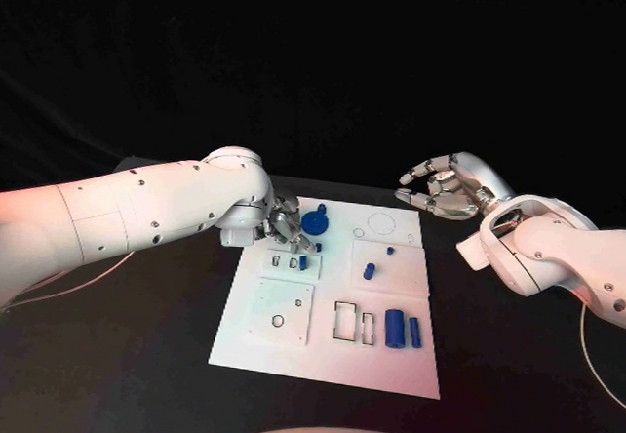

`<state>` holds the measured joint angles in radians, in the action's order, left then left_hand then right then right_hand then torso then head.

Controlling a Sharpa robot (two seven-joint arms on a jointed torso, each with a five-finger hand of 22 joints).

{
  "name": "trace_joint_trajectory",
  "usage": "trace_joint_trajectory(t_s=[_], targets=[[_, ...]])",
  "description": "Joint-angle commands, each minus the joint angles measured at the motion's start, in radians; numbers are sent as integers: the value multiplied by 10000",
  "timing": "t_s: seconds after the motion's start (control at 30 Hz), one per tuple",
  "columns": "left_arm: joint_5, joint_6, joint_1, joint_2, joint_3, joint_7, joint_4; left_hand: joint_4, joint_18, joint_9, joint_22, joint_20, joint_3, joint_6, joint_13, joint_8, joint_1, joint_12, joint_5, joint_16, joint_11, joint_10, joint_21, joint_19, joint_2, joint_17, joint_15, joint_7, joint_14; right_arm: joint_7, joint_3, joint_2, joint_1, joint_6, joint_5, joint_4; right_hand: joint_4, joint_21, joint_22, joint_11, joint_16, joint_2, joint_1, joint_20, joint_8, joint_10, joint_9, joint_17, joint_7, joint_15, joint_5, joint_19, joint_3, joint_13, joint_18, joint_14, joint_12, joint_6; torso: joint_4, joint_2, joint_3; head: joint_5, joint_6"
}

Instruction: Assemble the parts on the task board

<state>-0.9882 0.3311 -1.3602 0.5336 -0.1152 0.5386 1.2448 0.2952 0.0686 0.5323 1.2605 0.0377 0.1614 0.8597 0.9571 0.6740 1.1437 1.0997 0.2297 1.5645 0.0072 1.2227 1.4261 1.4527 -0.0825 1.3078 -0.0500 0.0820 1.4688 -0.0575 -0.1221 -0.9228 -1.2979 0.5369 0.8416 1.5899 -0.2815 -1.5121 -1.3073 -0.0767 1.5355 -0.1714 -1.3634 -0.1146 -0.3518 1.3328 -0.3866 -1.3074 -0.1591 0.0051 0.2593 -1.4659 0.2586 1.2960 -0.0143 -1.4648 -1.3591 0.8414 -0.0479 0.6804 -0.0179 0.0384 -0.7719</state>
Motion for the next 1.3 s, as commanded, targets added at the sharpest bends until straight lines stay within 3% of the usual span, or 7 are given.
trace_joint_trajectory(t_s=[0.03, 0.83, 1.3], targets=[[-20, 402, 9, -19, 0, 53, 14, -11, -104, 11, 13, 8, -72, -46, 12, 66, -100, 60, 45, 52, -7, 55, 34, 64, 15, 2610, -66, -24, 1014, 22, -1, 13, 11, -69, 146, -7, 2, 62, -2180, 43, -66, -3, 93, 76, -30, 13, -8, -1392, 44, -48, 66, -627, 71, -2, -44, -774, -31, 42, 11, 1, 6, -2, -14], [162, 634, 135, -159, -10, 67, -51, -34, -120, 53, 115, 8, -5, -78, 53, 103, 43, 96, 121, 63, -20, 47, 91, 87, 49, 2630, -73, -38, 1020, 46, -4, 121, 76, -94, 155, -93, 2, 77, -2170, 45, -71, -4, 95, 79, -36, 25, -7, -1380, 45, -50, 89, -618, 77, 7, -48, -772, -39, 44, 7, 6, 20, -13, -114], [298, 715, 167, -190, -16, 57, -92, -41, -131, 110, 217, -1, 547, -152, 113, 130, 683, 123, 143, 63, -48, 5, 155, 81, 214, 2630, -94, -67, 1020, 52, -5, 140, 93, -104, 155, -107, 2, 77, -2170, 45, -71, -4, 95, 79, -36, 25, -7, -1380, 45, -50, 89, -618, 77, 7, -48, -772, -39, 44, 5, 10, 17, -20, -129]])
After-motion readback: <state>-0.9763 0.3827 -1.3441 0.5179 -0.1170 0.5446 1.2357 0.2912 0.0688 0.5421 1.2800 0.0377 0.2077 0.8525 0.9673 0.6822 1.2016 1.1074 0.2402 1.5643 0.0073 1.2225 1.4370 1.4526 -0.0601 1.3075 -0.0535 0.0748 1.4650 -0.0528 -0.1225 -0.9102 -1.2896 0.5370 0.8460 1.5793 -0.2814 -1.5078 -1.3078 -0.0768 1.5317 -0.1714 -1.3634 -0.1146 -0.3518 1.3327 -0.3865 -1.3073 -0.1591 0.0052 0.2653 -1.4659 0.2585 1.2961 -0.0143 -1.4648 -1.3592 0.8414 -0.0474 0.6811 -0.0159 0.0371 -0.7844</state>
